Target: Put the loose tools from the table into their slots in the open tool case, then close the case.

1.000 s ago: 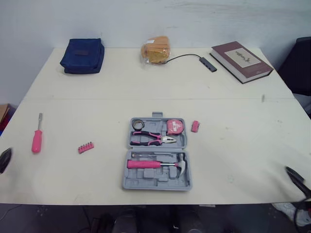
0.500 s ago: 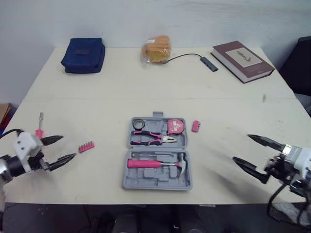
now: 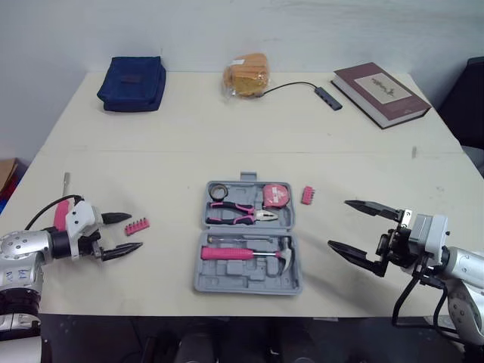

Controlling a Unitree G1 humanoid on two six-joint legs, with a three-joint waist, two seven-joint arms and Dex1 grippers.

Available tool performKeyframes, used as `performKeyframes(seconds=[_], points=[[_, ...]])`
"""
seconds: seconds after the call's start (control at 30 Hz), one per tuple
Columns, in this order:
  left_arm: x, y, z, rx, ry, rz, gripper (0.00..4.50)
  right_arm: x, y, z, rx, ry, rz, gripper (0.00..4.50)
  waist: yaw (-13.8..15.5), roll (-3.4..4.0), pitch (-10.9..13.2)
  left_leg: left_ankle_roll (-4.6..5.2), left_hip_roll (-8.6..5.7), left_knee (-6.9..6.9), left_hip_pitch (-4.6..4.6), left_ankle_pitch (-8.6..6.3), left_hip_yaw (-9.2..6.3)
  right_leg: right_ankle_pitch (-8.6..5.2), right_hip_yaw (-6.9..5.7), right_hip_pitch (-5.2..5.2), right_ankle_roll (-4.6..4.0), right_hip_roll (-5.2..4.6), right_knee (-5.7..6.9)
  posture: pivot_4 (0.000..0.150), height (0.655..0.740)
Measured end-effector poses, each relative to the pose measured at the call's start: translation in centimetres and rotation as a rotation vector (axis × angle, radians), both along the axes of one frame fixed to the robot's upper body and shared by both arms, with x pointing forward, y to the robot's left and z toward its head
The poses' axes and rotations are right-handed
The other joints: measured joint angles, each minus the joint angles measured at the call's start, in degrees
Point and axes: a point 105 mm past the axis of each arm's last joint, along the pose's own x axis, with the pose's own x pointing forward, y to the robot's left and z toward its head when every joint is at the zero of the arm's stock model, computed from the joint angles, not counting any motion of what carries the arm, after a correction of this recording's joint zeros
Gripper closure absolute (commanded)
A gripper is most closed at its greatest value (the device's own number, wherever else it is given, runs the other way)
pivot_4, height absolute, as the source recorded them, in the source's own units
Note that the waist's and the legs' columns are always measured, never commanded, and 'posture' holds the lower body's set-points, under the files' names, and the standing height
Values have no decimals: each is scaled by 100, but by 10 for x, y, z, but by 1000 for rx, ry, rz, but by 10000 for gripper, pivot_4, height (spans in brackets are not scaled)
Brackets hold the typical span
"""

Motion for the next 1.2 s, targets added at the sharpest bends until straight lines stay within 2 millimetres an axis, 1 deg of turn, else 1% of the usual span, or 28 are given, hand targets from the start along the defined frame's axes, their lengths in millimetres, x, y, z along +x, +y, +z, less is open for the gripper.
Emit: performKeyframes(seconds=[0.07, 0.2, 0.23, 0.27, 0.3, 0.33, 0.37, 0.43, 0.63, 0.77, 0.83, 0.93, 1.0, 1.03, 1.1, 1.13, 1.2], points=[[0, -1, -1, -9, 2, -1, 736, -1, -2, -1, -4, 6, -10, 0, 0, 2, -1, -3, 1, -1, 4, 3, -2, 2, 0, 2, -3, 0, 2, 1500, 7400], [1, -8, -4, -45, -4, -12, 11375, -4, -8, -2, -22, 12, -32, 0, 19, 7, -4, -3, 0, -2, 0, 3, -3, 3, -1, 2, -3, -1, 0, 1500, 7400], [2, -10, -5, -54, -4, -15, 16956, -5, -9, -3, -29, 17, -33, 0, 26, 7, -4, -2, -1, -1, 0, 3, -3, 3, -1, 2, -3, -1, 0, 1500, 7400], [2, -12, -6, -57, -3, -18, 20800, -6, -10, -3, -32, 19, -35, 0, 28, 6, -4, -2, -1, 0, 0, 3, -2, 3, -2, 2, -2, 0, -1, 1500, 7400], [3, -12, -6, -57, -3, -21, 23661, -6, -10, -3, -34, 20, -36, 0, 29, 6, -4, -2, -2, 0, 0, 3, -2, 3, -1, 3, -1, 0, -1, 1500, 7400], [3, -13, -6, -56, -1, -26, 27684, -6, -10, -3, -35, 20, -37, 0, 23, 6, -4, -1, -5, 1, 1, 3, -1, 4, 0, 3, 0, -1, -1, 1500, 7400], [3, -15, -6, -55, -1, -33, 32700, -6, -11, -3, -36, 21, -37, 0, 19, 7, -5, 0, -6, 1, 2, 4, -1, 4, 0, 4, 1, -2, 0, 1500, 7400], [3, -17, -6, -60, 0, -42, 37491, -6, -12, -3, -36, 23, -42, 0, 18, 7, -5, 1, -6, 1, 3, 4, -2, 4, 0, 4, 1, -2, 1, 1500, 7400], [1, -20, -8, -57, -3, -55, 37603, -5, -13, -1, -37, 27, -54, 0, 27, 10, -6, 2, -6, 0, 2, 4, -2, 4, 0, 4, 1, -5, -1, 1500, 7400], [-11, -26, -7, -70, -10, -83, 37604, -6, -16, -5, -40, 47, -78, 0, 3, 10, -6, 2, -5, -2, -1, 3, -2, 4, 0, 3, 1, -8, -3, 1500, 7400], [-14, -34, -6, -88, -9, -96, 37604, -8, -15, -7, -44, 53, -79, 0, 2, 8, -5, 2, -5, -1, -1, 3, -3, 4, 0, 3, 1, -8, -1, 1500, 7400], [-17, -56, 8, -132, -48, -144, 37605, -10, -15, -9, -52, 59, -80, 0, 7, -8, 3, 0, -3, 0, -4, 5, -12, 5, -3, 5, 1, -13, 0, 1500, 7400], [-19, -78, 29, -133, -102, -203, 37605, -10, -15, -10, -55, 65, -79, 0, 10, -13, 3, -2, -2, 0, -6, 6, -14, 5, -2, 5, 1, -17, -2, 1500, 7400], [-21, -96, 47, -135, -142, -239, 37605, -10, -14, -10, -58, 67, -73, 0, 7, -13, 3, -2, -4, -2, -6, 6, -13, 5, 0, 5, 1, -17, -3, 1500, 7400], [-26, -113, 60, -142, -160, -271, 37605, -9, -13, -9, -59, 61, -65, 0, 4, -12, 3, -8, -4, -2, -3, 9, -12, 5, 0, 7, 1, -12, -3, 1500, 7400], [-31, -124, 61, -120, -138, -298, 37605, -9, -13, -10, -62, 61, -63, 0, -11, -12, 3, -16, -3, -3, -1, 14, -11, 5, 2, 7, 1, -9, -3, 1500, 7400], [-46, -147, 51, -42, -51, -381, 37605, -9, -8, -15, -69, 79, -42, 0, -23, -11, 3, -19, 0, -7, 2, 15, -8, 4, 7, 6, 0, 6, -4, 1500, 7400]])
